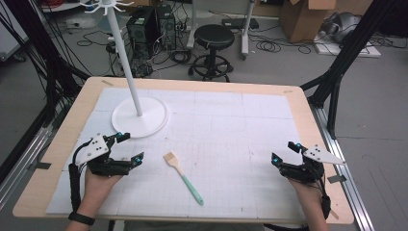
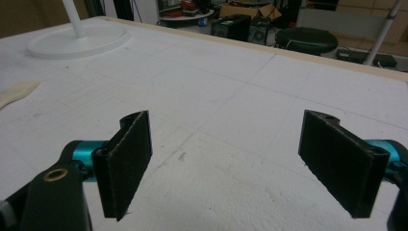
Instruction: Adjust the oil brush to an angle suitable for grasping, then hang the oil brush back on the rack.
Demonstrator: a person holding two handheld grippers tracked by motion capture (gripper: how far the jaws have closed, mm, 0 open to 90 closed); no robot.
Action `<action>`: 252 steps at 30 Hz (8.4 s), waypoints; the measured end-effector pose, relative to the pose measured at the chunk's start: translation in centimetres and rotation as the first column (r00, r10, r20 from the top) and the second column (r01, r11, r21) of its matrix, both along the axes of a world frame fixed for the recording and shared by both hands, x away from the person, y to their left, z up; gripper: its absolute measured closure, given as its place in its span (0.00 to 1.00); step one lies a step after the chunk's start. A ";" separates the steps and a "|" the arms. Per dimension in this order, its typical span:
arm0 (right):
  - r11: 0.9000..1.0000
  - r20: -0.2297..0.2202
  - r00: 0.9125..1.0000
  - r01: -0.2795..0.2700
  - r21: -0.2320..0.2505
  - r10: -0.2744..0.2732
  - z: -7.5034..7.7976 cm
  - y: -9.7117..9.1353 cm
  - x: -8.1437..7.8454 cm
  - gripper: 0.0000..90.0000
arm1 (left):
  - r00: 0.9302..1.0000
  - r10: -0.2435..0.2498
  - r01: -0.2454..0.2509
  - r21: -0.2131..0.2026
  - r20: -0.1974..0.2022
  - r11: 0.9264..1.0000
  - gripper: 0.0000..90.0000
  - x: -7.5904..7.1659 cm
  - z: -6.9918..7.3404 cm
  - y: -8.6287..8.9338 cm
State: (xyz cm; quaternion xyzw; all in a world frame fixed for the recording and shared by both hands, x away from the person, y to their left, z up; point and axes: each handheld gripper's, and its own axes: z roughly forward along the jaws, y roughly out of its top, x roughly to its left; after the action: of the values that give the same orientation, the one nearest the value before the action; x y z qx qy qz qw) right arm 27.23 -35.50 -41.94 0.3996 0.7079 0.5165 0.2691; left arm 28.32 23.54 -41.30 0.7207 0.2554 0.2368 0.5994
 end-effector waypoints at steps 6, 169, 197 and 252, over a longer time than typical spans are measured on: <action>1.000 0.004 1.000 -0.008 0.006 0.008 0.2 0.3 -0.1 0.21 | 1.000 -0.001 0.001 0.000 0.006 1.000 0.17 0.1 0.0 -0.1; 0.652 -0.244 0.663 -0.746 -0.134 0.708 -1.5 27.1 2.3 0.45 | 0.999 0.010 -0.010 -0.003 0.043 1.000 0.17 -0.4 0.3 0.4; 0.884 -0.109 0.890 -0.453 -0.116 0.442 0.6 10.4 0.0 0.18 | 0.999 0.001 -0.001 -0.003 0.045 1.000 0.17 0.0 0.2 -0.1; 0.995 0.011 0.994 -0.105 -0.006 0.105 -0.5 1.5 -0.3 0.18 | 0.982 -0.189 0.189 0.078 -0.003 0.979 0.12 0.3 0.1 -2.1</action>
State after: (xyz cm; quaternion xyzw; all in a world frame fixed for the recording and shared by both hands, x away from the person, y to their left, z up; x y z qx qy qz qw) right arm 26.91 -34.01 -42.40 0.3584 0.7277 0.5303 0.2468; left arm 28.58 21.40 -41.18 0.7640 0.1749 0.1903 0.5912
